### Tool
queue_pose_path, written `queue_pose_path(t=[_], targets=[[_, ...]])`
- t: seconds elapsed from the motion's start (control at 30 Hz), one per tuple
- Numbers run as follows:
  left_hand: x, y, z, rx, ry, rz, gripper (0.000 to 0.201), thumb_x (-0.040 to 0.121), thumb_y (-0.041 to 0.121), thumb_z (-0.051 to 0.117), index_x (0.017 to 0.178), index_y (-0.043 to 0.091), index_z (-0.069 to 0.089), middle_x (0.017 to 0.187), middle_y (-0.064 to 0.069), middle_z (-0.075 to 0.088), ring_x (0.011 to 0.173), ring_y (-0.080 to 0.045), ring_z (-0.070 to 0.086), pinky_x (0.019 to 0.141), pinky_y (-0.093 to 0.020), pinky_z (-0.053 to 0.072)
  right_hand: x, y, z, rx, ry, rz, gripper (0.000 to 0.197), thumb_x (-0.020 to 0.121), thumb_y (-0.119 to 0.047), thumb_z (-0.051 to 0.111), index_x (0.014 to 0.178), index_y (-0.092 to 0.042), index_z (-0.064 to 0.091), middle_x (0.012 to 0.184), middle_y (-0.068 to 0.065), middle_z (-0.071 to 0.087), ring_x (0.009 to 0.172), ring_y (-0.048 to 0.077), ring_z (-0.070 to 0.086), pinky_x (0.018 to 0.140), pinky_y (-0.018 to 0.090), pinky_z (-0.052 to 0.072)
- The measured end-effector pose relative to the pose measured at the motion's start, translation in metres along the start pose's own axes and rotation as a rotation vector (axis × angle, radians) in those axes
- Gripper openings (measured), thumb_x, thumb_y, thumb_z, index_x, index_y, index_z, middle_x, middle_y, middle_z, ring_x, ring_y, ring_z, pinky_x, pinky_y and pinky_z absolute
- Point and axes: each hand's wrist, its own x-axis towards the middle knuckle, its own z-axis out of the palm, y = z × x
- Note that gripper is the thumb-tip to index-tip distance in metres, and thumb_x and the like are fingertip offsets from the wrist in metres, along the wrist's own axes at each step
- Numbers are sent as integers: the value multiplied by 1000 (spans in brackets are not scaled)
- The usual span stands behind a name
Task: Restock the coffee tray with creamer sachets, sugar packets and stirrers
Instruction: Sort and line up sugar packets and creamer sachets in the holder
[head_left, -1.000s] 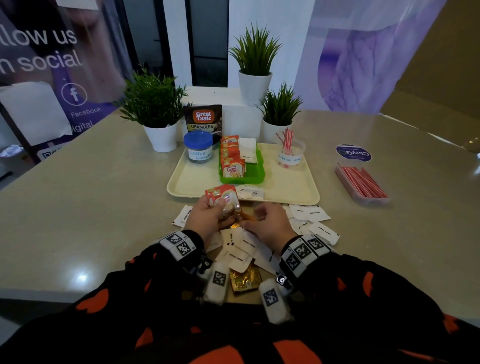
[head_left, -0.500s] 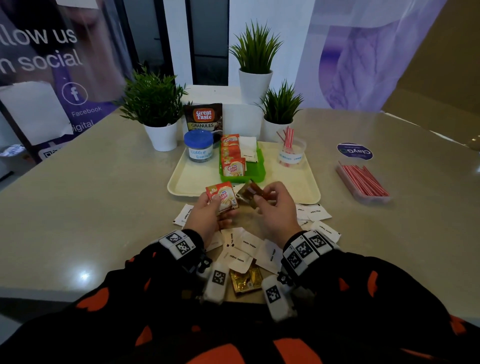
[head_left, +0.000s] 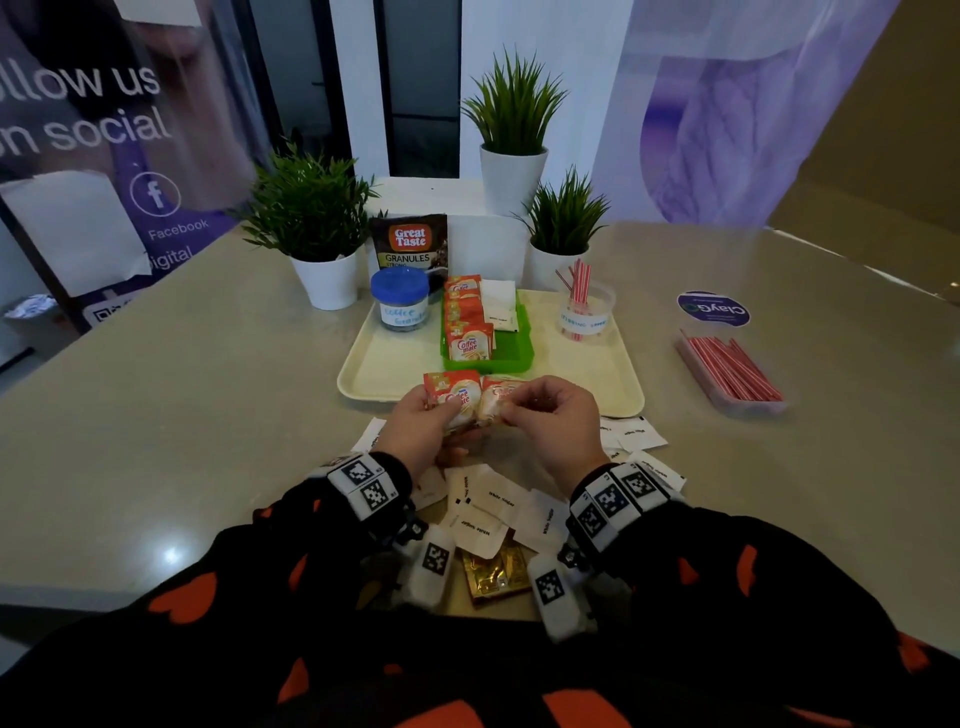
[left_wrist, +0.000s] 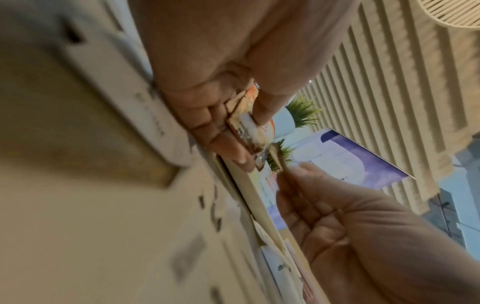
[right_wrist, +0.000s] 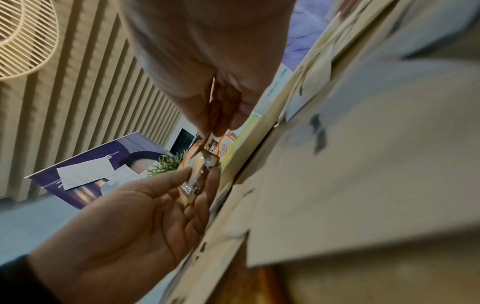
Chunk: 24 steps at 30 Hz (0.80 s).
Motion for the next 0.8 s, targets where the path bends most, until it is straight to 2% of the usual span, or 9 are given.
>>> queue_pose_path(t=[0.07,0.13,0.23,0.27,0.37,0.47,0.57,0.7,0.8], targets=[[6,10,-2,62,16,53,26,91,15,70,117,18,65,106,-6,75,95,-26,73,85,-49,60,5,-1,-1,-97,12,8,21,80,15,68,88,-4,67,87,11,66,73,18,64,53,19,54],[13,23,-6,126,36,96,31,87,12,74,115,19,65,104,-1,75,95,-22,73,81,-43,61,7,-2,-3,-154,-56,116,26,80,17,64,86,-8,62,94,10,62,83,26,63,47,20,53],[27,43,-9,177,33,97,35,84,9,77,115,19,64,105,-1,75,95,-21,73,81,-42,61,7,-1,-3,-226,-195,319,28,74,19,66,81,-8,61,103,15,59,99,38,60,56,43,63],[31,48,-9,188,22,85,36,84,7,77,116,19,63,106,-2,75,95,-22,73,83,-44,61,8,-1,-3,-316,-217,316,26,72,16,70,79,-9,63,101,14,60,99,36,61,58,45,63],[41,59,-6,208,-20,57,41,83,4,77,117,21,61,107,-3,75,95,-22,73,79,-40,61,19,-10,-3,-547,-207,169,18,74,-6,82,79,-14,67,88,6,69,85,22,66,62,36,60],[44,69,0,209,-105,76,43,81,2,78,115,23,61,104,-1,76,92,-19,74,71,-33,60,41,-22,-1,-526,-144,9,29,79,-33,85,97,-18,68,93,-2,69,85,13,65,76,33,57],[49,71,6,182,-124,94,44,80,8,81,118,20,61,104,-1,75,93,-20,74,67,-32,59,68,-32,7,-347,-144,11,23,86,-20,80,104,-16,66,97,2,72,88,18,69,77,32,58],[59,70,5,118,54,126,26,95,25,66,120,17,61,109,-4,73,96,-21,72,69,-34,60,104,-33,19,-353,-90,-84,14,83,-9,80,86,-17,69,80,1,71,78,17,67,79,36,59],[66,64,-5,79,190,105,16,101,21,56,117,22,59,109,-2,72,95,-19,71,72,-35,57,124,-30,28,-414,-48,-133,10,85,-11,78,85,-15,69,75,-5,66,72,13,61,77,35,56]])
